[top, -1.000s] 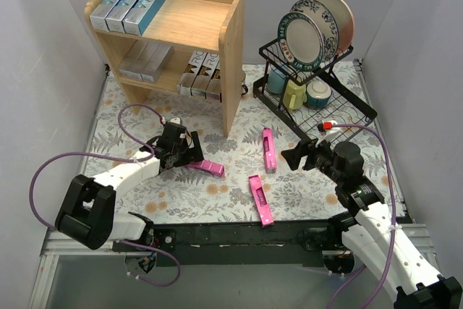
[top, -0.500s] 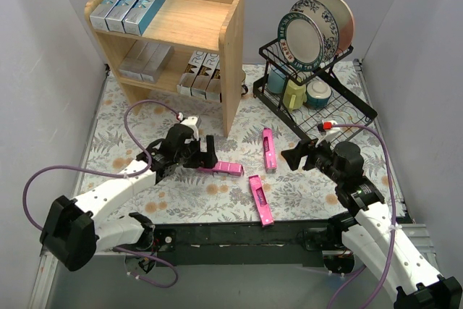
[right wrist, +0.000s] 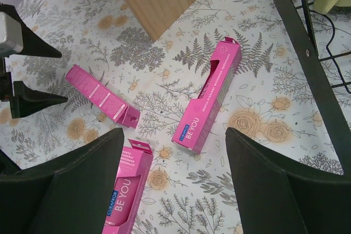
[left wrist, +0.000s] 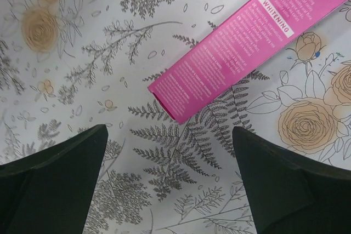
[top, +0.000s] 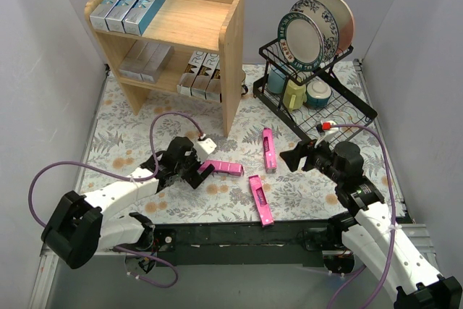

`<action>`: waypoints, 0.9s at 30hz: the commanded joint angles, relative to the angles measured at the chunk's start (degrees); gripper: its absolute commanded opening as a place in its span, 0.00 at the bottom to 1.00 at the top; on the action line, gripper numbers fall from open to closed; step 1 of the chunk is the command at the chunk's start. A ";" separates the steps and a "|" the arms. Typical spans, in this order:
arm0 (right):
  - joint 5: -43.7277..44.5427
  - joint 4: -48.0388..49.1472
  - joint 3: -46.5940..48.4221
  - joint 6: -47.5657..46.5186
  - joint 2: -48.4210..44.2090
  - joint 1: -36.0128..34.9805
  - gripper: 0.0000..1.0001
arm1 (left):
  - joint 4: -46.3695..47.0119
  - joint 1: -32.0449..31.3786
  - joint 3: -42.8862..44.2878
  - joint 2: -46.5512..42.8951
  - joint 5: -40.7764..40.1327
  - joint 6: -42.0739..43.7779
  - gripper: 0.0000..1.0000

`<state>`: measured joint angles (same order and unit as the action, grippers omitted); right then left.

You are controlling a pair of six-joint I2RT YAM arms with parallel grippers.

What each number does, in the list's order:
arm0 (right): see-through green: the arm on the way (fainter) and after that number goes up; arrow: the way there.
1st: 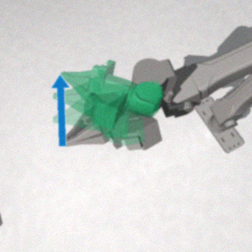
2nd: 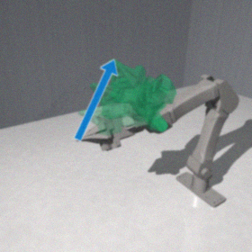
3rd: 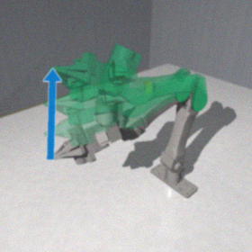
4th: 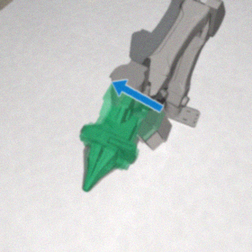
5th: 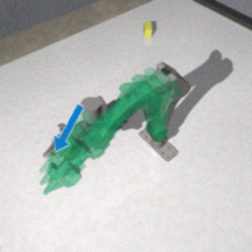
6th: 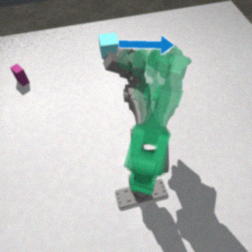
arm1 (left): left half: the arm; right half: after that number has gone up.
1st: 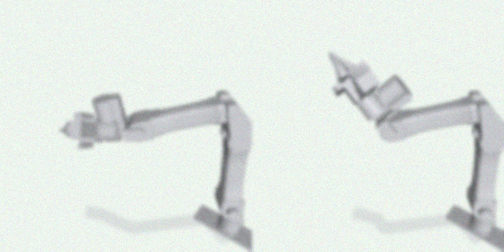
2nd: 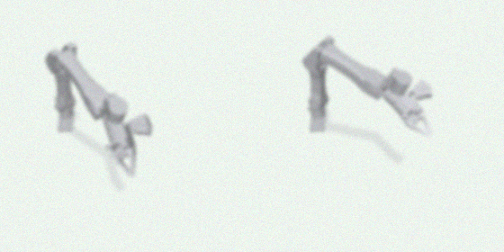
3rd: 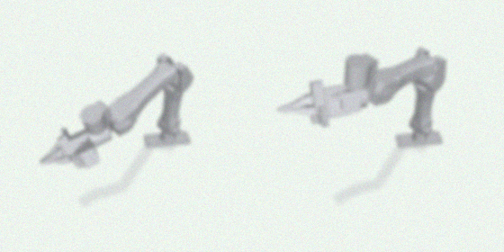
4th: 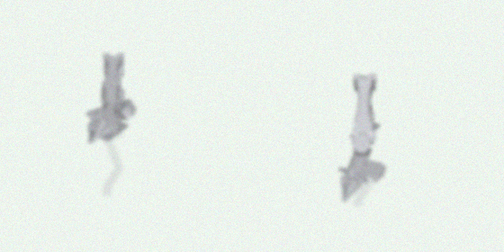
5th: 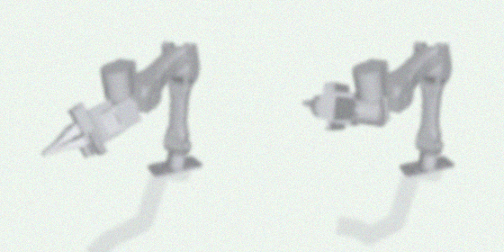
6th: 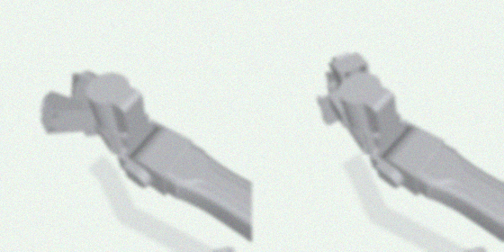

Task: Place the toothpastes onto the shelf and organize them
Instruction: Move the toothpaste to the center of the board, then pick up the toothpaste from the center of the board.

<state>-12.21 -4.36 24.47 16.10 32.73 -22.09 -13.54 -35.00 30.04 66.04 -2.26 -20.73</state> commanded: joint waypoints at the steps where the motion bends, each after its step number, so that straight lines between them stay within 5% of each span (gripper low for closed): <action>1: -1.15 3.65 -1.00 -0.19 -0.39 0.11 0.83 | 3.61 0.11 0.89 -0.05 2.17 11.23 0.98; 15: -2.47 3.83 -1.70 -0.37 0.14 0.11 0.83 | -0.41 3.80 9.76 14.98 15.17 13.18 0.96; 25: -2.56 5.33 -2.06 -0.37 0.23 0.20 0.83 | -9.22 3.80 14.69 19.38 22.91 4.67 0.79; 27: -2.47 5.42 -2.14 -0.37 0.05 0.11 0.83 | -9.22 3.80 15.48 20.09 23.88 -1.90 0.66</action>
<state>-13.96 -2.46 22.59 16.21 33.36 -22.09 -19.11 -31.29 42.78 85.43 17.08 -13.02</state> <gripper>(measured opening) 0.832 0.740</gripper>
